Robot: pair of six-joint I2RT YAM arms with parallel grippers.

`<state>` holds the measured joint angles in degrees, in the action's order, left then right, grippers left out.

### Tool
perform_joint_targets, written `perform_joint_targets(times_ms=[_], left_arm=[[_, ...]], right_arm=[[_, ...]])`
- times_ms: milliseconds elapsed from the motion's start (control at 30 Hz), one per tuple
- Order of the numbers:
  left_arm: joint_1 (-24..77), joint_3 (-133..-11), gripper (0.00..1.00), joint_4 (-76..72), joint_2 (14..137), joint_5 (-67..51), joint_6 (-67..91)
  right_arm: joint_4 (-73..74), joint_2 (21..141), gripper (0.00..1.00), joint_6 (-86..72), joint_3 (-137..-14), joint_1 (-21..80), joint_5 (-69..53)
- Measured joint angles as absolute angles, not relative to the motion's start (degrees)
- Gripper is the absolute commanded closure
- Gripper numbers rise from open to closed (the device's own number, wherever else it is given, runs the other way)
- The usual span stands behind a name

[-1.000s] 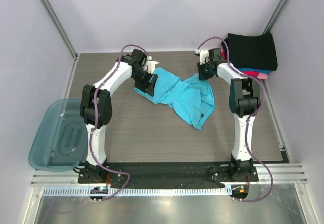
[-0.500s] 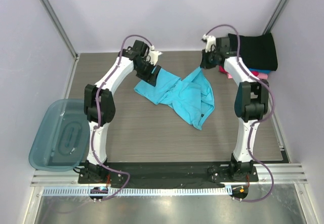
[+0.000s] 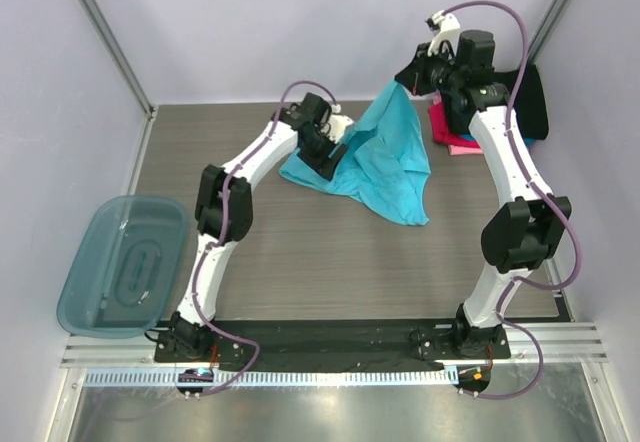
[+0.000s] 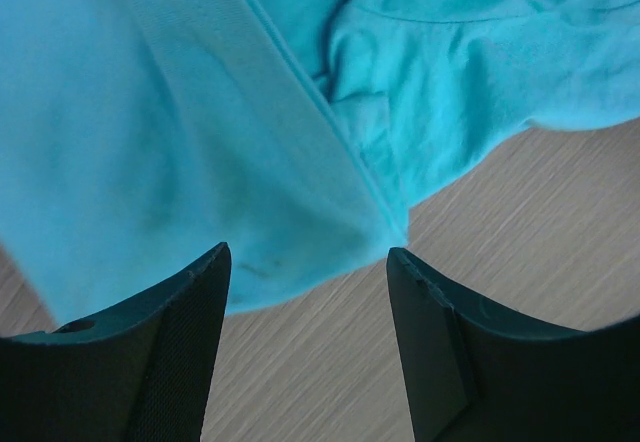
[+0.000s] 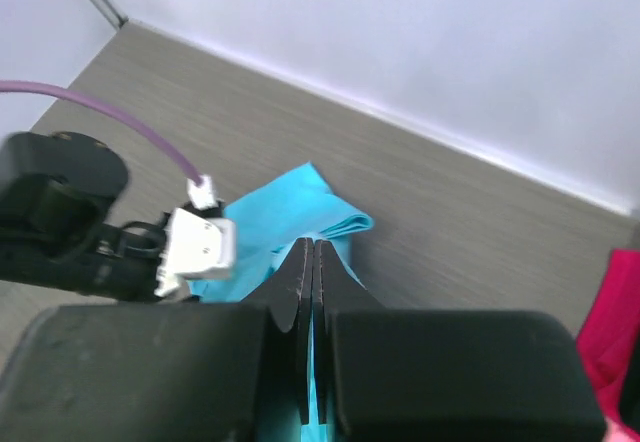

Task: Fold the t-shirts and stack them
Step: Flatten the tshirt out

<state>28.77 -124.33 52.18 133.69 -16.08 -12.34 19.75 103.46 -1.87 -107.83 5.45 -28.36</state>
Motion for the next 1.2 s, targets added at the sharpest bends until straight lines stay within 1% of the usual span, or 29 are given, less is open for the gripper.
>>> perform_joint_targets(times_ms=[133, 267, 367, 400, 467, 500, 567, 867, 900, 933, 1000, 1033, 1100, 1200], left_arm=[[31.14, -126.23, 0.31, 52.03, 138.65, -15.44, -12.34], [32.84, -126.43, 0.28, 52.07, 140.25, -14.28, -12.12], [34.04, -127.33, 0.46, 51.75, 140.42, -11.75, -11.75], [34.26, -127.66, 0.58, 51.48, 140.53, -11.07, -11.7], [34.79, -128.31, 0.72, 50.7, 140.79, -9.45, -10.87], [34.89, -128.35, 0.88, 50.43, 140.84, -8.93, -10.94], [35.14, -128.33, 1.0, 50.24, 140.86, -7.9, -10.57], [34.59, -127.13, 1.0, 49.98, 140.66, -6.79, -10.98], [34.46, -126.45, 0.96, 49.91, 140.33, -7.01, -10.98], [34.35, -125.73, 0.84, 50.02, 139.9, -7.14, -10.98], [34.2, -124.42, 0.55, 50.11, 138.85, -7.49, -11.35], [34.2, -124.01, 0.53, 50.17, 138.39, -7.53, -11.2], [34.22, -123.52, 0.53, 50.41, 137.51, -7.57, -10.74], [34.48, -123.39, 0.55, 50.41, 137.05, -7.55, -10.72]], right_arm=[[20.88, 103.68, 0.99, -2.46, -104.88, 5.52, -28.67], [21.52, 103.94, 0.99, -2.96, -104.14, 5.52, -28.71], [21.41, 103.94, 0.99, -3.22, -104.14, 5.5, -28.95], [21.41, 103.94, 0.99, -3.27, -104.14, 5.52, -29.04], [21.41, 104.01, 0.99, -3.42, -104.14, 5.52, -29.19], [21.41, 104.03, 0.99, -3.44, -104.14, 5.5, -29.26], [21.41, 104.03, 0.99, -3.51, -104.14, 5.5, -29.34], [20.78, 104.27, 0.99, -3.9, -104.14, 5.5, -29.34], [20.78, 104.29, 0.99, -3.88, -104.14, 5.5, -29.32], [20.78, 104.29, 0.99, -3.86, -104.14, 5.5, -29.3], [20.67, 104.29, 0.99, -3.84, -104.14, 5.5, -29.3], [20.64, 104.29, 0.99, -3.84, -104.14, 5.5, -29.3], [20.62, 104.29, 0.99, -3.84, -104.14, 5.5, -29.28], [20.49, 104.29, 0.99, -3.84, -103.88, 5.5, -29.28]])
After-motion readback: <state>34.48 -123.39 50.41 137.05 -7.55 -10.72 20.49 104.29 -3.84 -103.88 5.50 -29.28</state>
